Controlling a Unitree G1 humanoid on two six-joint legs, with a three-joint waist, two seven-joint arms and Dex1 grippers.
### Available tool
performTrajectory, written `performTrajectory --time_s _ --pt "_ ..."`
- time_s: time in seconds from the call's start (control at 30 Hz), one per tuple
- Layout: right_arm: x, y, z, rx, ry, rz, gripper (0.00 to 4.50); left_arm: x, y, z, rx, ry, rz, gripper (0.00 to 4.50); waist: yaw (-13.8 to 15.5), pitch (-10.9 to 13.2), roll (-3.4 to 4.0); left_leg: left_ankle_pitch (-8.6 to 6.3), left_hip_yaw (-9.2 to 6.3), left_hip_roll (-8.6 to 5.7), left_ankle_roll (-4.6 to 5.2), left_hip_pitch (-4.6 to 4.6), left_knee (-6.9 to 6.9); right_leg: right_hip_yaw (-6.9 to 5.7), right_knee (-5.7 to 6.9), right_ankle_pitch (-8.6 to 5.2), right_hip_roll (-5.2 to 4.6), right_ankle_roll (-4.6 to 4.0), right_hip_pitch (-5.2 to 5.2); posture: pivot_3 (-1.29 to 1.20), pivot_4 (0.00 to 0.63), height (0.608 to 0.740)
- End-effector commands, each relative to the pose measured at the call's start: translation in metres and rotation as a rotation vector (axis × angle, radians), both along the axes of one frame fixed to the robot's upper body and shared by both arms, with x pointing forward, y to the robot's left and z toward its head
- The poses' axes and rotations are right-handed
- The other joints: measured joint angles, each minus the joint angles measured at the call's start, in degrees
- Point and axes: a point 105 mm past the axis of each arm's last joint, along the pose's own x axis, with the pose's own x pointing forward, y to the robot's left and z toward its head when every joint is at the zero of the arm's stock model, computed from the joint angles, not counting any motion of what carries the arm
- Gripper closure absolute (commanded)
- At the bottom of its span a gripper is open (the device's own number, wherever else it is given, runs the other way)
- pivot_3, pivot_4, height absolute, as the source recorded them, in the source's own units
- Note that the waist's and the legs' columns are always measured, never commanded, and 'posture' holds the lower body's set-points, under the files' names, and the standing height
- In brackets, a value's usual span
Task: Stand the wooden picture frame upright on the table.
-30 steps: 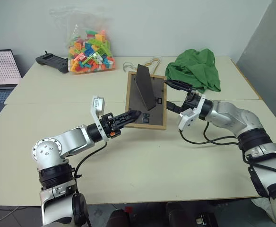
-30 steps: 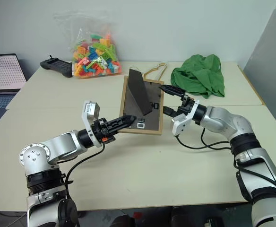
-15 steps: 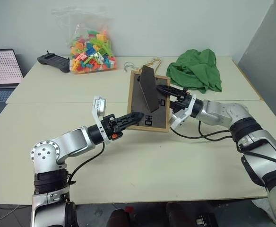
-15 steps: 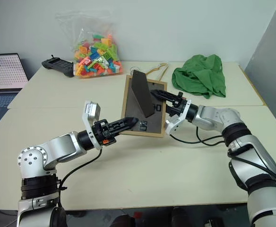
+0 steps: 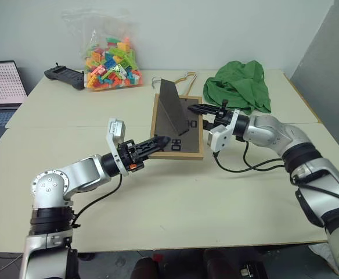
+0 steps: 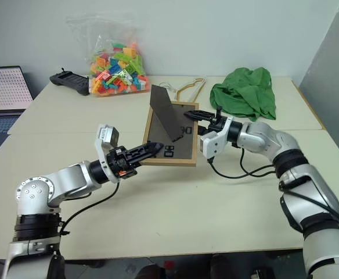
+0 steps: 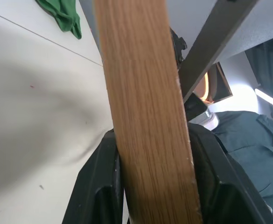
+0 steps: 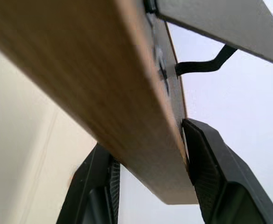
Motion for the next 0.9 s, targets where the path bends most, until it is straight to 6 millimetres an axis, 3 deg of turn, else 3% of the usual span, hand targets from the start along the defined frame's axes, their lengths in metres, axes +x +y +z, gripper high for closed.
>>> performTrajectory --time_s 0.03,0.57,0.8,0.87,0.9 --pt "0.008 -0.023 0.028 0.297 0.202 -0.039 2.79 0.015 0.027 0.056 0.086 -0.273 0.216 3.08 0.2 0.0 0.00 0.00 -0.02 0.00 0.00 -0.03 0.01 -0.03 0.00 0.00 -0.01 0.00 0.00 0.00 0.150 0.740" --pt "-0.018 -0.002 0.034 0.115 -0.331 0.087 2.79 0.007 -0.002 0.049 -0.031 -0.182 0.162 3.08 0.3 0.0 -0.01 0.01 0.15 -0.03 -0.01 0.03 0.01 0.15 0.11 0.00 0.04 -0.01 -0.11 0.00 0.150 0.740" --pt "-0.013 -0.004 0.030 0.127 -0.403 0.063 2.83 -0.001 -0.014 0.048 -0.068 -0.166 0.135 3.08 0.3 0.0 -0.01 0.00 0.21 -0.04 -0.01 0.03 0.01 0.23 0.14 0.00 0.04 -0.01 -0.15 0.00 0.150 0.740" --pt "-0.014 -0.005 0.030 0.135 -0.412 0.066 2.85 -0.004 -0.012 0.053 -0.085 -0.189 0.133 2.45 0.3 0.0 -0.01 0.00 0.22 -0.05 -0.01 0.03 0.01 0.24 0.14 0.00 0.04 -0.01 -0.15 0.00 0.150 0.740" --pt "-0.014 -0.006 0.030 0.137 -0.415 0.066 2.87 -0.006 -0.010 0.057 -0.103 -0.197 0.134 2.39 0.3 0.0 -0.02 0.00 0.22 -0.05 -0.01 0.03 0.01 0.24 0.14 0.00 0.04 -0.01 -0.14 0.00 0.150 0.740"
